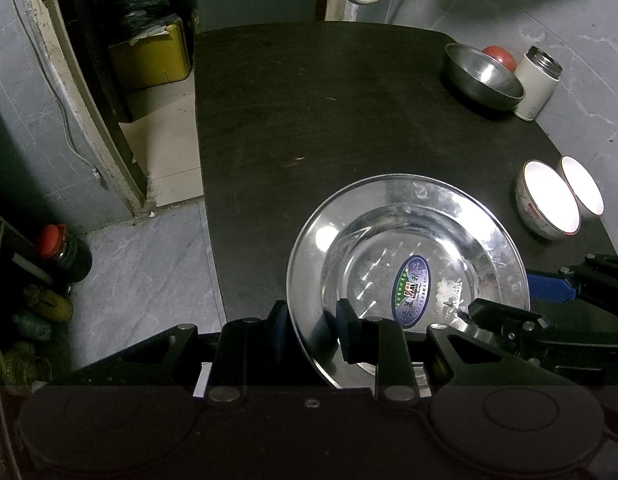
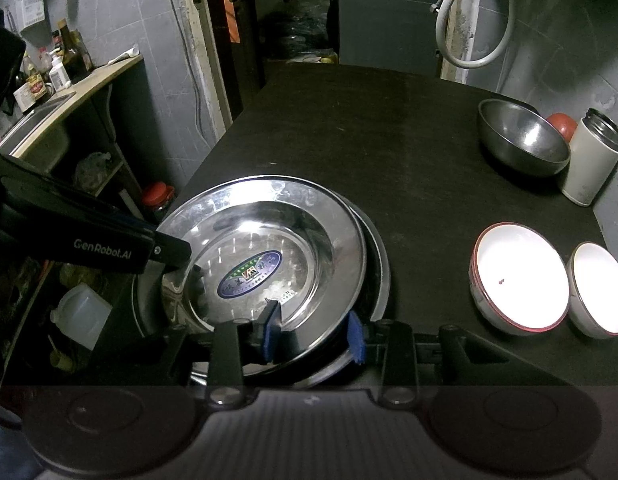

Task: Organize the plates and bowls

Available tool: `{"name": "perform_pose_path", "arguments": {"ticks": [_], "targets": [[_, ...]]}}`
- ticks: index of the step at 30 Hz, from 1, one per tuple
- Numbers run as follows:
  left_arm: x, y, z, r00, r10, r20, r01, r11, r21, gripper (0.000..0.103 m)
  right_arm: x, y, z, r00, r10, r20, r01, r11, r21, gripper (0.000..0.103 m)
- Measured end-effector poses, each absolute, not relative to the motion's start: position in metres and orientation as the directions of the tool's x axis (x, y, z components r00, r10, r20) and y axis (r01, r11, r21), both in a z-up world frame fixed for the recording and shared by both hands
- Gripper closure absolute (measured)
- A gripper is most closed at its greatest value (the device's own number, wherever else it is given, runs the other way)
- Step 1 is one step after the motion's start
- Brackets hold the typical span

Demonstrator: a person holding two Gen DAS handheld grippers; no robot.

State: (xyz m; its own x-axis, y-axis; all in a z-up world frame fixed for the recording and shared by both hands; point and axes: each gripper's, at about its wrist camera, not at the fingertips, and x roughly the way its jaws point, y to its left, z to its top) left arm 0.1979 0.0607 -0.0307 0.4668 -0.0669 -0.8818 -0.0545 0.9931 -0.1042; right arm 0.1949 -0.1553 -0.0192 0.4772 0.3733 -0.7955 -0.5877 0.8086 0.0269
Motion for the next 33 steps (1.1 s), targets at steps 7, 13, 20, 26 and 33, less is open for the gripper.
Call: {"name": "perform_pose_path", "arguments": {"ticks": [7, 13, 20, 26, 33], "targets": [[0.1977, 0.0609, -0.0307, 0.467, -0.067, -0.882, -0.054, 0.993, -0.104, 0.075, 0.1948, -0.1550, -0.0191, 0.477, 0.373, -0.796, -0.587, 0.809, 0.027, 0.064], [0.1978, 0.0598, -0.0307, 0.466, -0.068, -0.882, -0.050, 0.993, -0.103, 0.075, 0.1954, -0.1556, -0.0204, 0.471, 0.377, -0.798, -0.592, 0.805, 0.032, 0.060], [0.1977, 0.0592, -0.0307, 0.466, -0.066, -0.882, -0.047, 0.994, -0.100, 0.074, 0.1954, -0.1559, -0.0203, 0.469, 0.378, -0.798, -0.593, 0.805, 0.033, 0.059], [0.1977, 0.0588, -0.0308, 0.466, -0.067, -0.882, -0.047, 0.994, -0.100, 0.072, 0.1946, -0.1560, -0.0205, 0.467, 0.379, -0.799, -0.594, 0.804, 0.034, 0.057], [0.1975, 0.0586, -0.0307, 0.466, -0.067, -0.882, -0.046, 0.994, -0.099, 0.071, 0.1943, -0.1562, -0.0205, 0.467, 0.379, -0.799, -0.594, 0.804, 0.034, 0.056]]}}
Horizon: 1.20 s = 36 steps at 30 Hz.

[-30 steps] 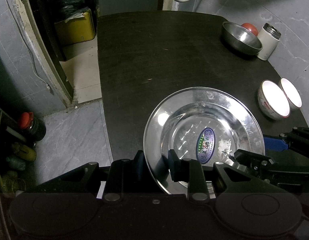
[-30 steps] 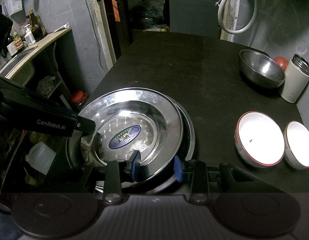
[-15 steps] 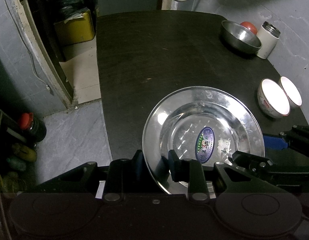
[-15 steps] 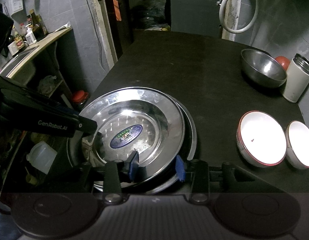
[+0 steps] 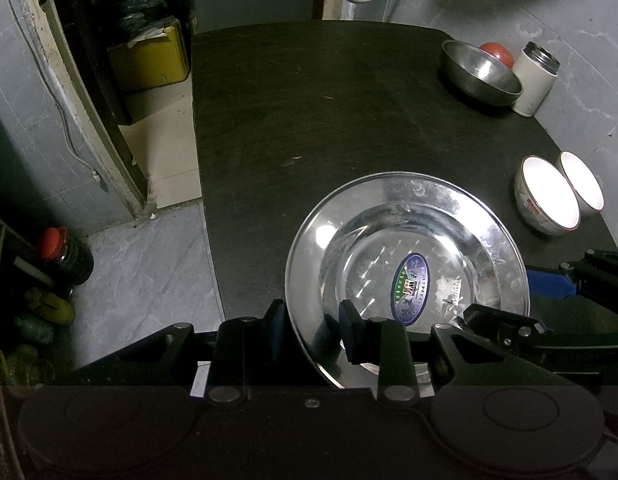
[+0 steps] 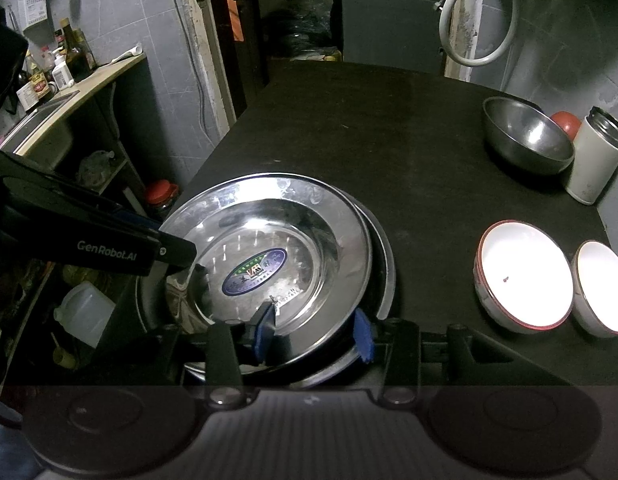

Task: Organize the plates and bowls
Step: 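Open the left gripper to release the labeled plate rim and withdraw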

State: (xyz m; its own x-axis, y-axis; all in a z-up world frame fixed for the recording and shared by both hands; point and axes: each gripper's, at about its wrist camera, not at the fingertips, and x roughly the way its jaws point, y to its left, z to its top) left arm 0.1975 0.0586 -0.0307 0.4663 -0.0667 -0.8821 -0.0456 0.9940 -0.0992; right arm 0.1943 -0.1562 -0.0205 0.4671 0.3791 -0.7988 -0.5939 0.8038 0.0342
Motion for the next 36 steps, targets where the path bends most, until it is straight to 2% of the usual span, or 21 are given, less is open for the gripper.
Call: {"name": "perform_pose_path", "arguments": {"ticks": [10, 23, 24, 26, 33, 36], "targets": [[0.194, 0.061, -0.029, 0.475, -0.052, -0.878, -0.053, 0.995, -0.087, 0.060, 0.194, -0.156, -0.021, 0.467, 0.379, -0.799, -0.593, 0.804, 0.035, 0.054], [0.194, 0.064, -0.028, 0.477, -0.045, -0.878, -0.054, 0.995, -0.081, 0.055, 0.190, -0.152, -0.018, 0.490, 0.343, -0.801, -0.601, 0.799, -0.025, 0.048], [0.194, 0.064, -0.028, 0.478, -0.045, -0.877, -0.054, 0.995, -0.080, 0.054, 0.189, -0.151, -0.017, 0.493, 0.340, -0.801, -0.602, 0.798, -0.032, 0.047], [0.194, 0.064, -0.028, 0.479, -0.042, -0.877, -0.056, 0.995, -0.079, 0.054, 0.189, -0.151, -0.016, 0.510, 0.323, -0.797, -0.595, 0.802, -0.056, 0.038], [0.195, 0.064, -0.024, 0.501, -0.033, -0.865, -0.071, 0.994, -0.080, 0.045, 0.192, -0.158, -0.017, 0.530, 0.286, -0.798, -0.557, 0.827, -0.074, 0.037], [0.196, 0.065, -0.021, 0.514, -0.032, -0.857, -0.074, 0.994, -0.081, 0.038, 0.193, -0.163, -0.018, 0.534, 0.285, -0.796, -0.549, 0.833, -0.069, 0.029]]}}
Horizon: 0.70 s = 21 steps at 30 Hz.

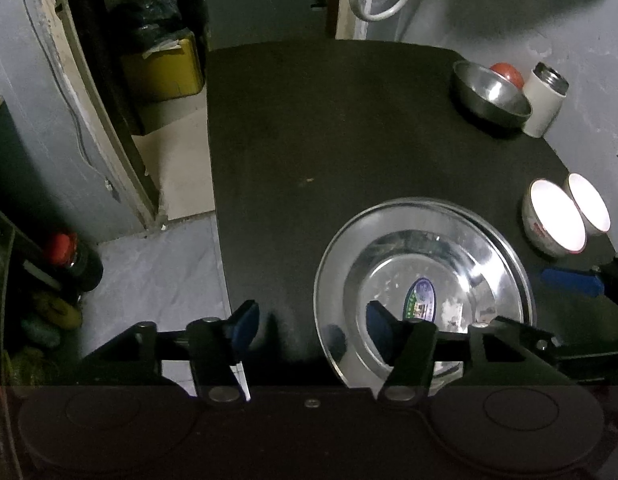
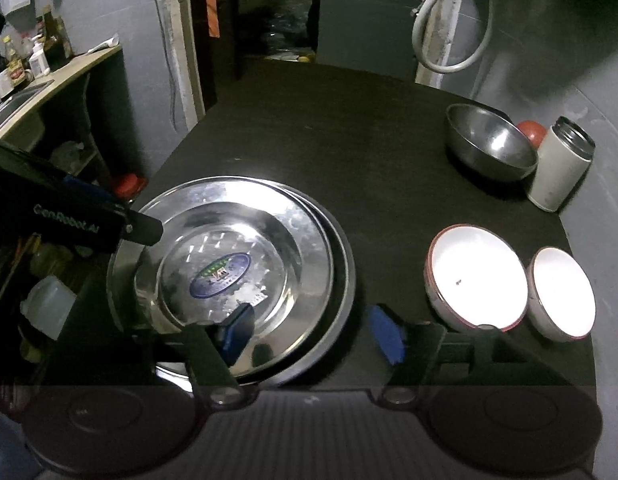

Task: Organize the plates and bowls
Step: 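Open the left gripper to release the labeled plate rim and withdraw, then reach the left gripper to the steel bowl by the thermos and grasp its rim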

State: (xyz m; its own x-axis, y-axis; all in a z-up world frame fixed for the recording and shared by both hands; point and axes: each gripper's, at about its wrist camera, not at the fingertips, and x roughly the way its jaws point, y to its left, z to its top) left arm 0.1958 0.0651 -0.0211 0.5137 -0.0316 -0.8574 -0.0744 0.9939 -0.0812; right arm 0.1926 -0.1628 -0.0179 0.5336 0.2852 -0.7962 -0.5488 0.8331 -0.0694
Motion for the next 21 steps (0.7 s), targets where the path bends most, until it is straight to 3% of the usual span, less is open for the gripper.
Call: {"name": "perform_pose_path", "arguments": {"ticks": [5, 9, 21], "targets": [[0.199, 0.062, -0.017, 0.538, -0.012, -0.843, -0.084, 0.994, -0.068, 0.020, 0.195, -0.173, -0.018, 0.546, 0.272, -0.792, -0.519, 0.852, -0.065, 0.012], [0.207, 0.059, -0.014, 0.560, -0.002, -0.828, -0.098, 0.993, -0.069, 0.010, 0.195, -0.187, -0.017, 0.568, 0.263, -0.780, -0.479, 0.876, -0.053, 0.005], [0.285, 0.017, -0.003, 0.603, -0.034, -0.797, -0.043, 0.996, -0.075, 0.003, 0.238, -0.261, 0.002, 0.683, 0.254, -0.685, -0.282, 0.957, 0.074, 0.003]]}}
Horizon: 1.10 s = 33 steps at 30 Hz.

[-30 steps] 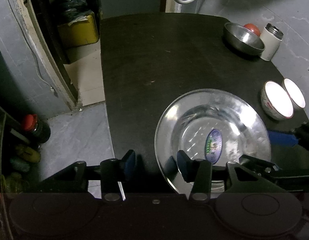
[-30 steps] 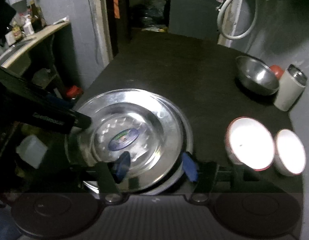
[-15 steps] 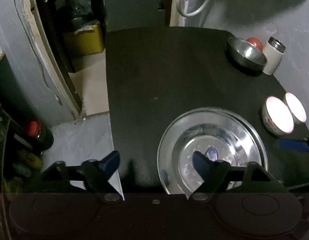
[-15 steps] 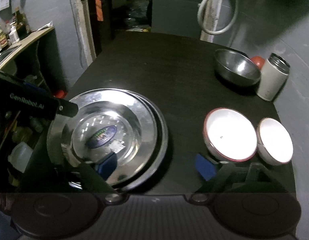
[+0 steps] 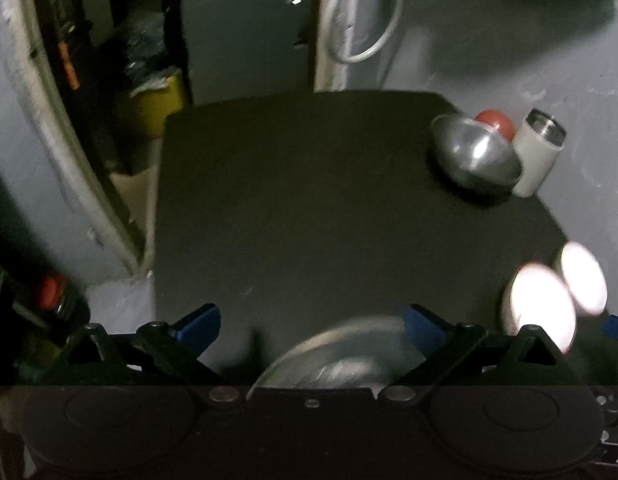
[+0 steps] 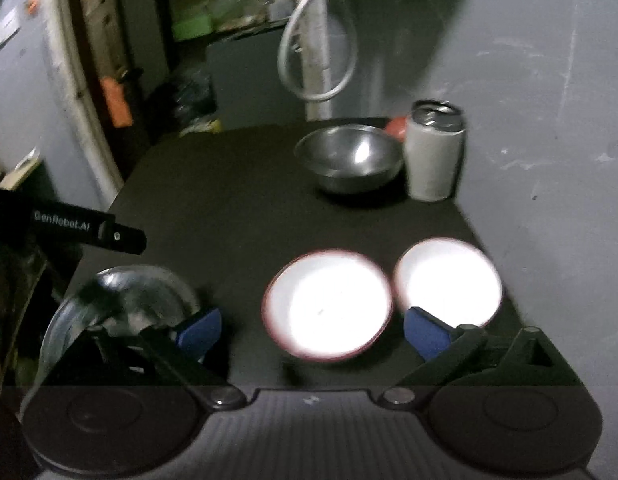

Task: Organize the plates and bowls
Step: 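Reach the left gripper to the steel bowl by the thermos and grasp its rim, then lift the steel bowl with the left gripper and carry it toward the plates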

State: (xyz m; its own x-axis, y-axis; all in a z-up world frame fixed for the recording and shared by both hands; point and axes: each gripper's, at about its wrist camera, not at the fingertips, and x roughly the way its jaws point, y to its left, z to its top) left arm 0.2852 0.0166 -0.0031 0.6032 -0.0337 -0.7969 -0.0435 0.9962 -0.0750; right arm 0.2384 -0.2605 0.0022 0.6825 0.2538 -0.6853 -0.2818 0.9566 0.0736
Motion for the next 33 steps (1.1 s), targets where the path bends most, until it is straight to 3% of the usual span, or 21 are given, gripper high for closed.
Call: {"name": "perform_pose_path", "arguments": {"ticks": [11, 18, 21, 29, 33], "targets": [[0.419, -0.038, 0.000, 0.704, -0.150, -0.695, 0.036, 0.984, -0.176, 0.001, 0.346, -0.292, -0.006, 0.736, 0.237, -0.634, -0.103, 0.965, 0.242, 0.004], [0.496, -0.056, -0.024, 0.676, -0.184, -0.714, 0.018, 0.972, -0.234, 0.001, 0.401, -0.303, -0.028, 0.737, 0.230, -0.635, -0.006, 0.943, 0.334, 0.006], [0.512, -0.061, -0.035, 0.648, -0.189, -0.738, 0.018, 0.972, -0.234, 0.002, 0.413, -0.303, -0.035, 0.721, 0.234, -0.652, 0.011, 0.937, 0.348, 0.012], [0.521, -0.060, -0.054, 0.573, -0.256, -0.779, 0.021, 0.954, -0.298, 0.030, 0.436, -0.294, -0.047, 0.684, 0.268, -0.678, 0.011, 0.926, 0.377, 0.031], [0.521, -0.062, -0.054, 0.559, -0.265, -0.786, 0.041, 0.955, -0.292, 0.057, 0.441, -0.290, -0.048, 0.675, 0.277, -0.684, 0.004, 0.925, 0.379, 0.035]]}}
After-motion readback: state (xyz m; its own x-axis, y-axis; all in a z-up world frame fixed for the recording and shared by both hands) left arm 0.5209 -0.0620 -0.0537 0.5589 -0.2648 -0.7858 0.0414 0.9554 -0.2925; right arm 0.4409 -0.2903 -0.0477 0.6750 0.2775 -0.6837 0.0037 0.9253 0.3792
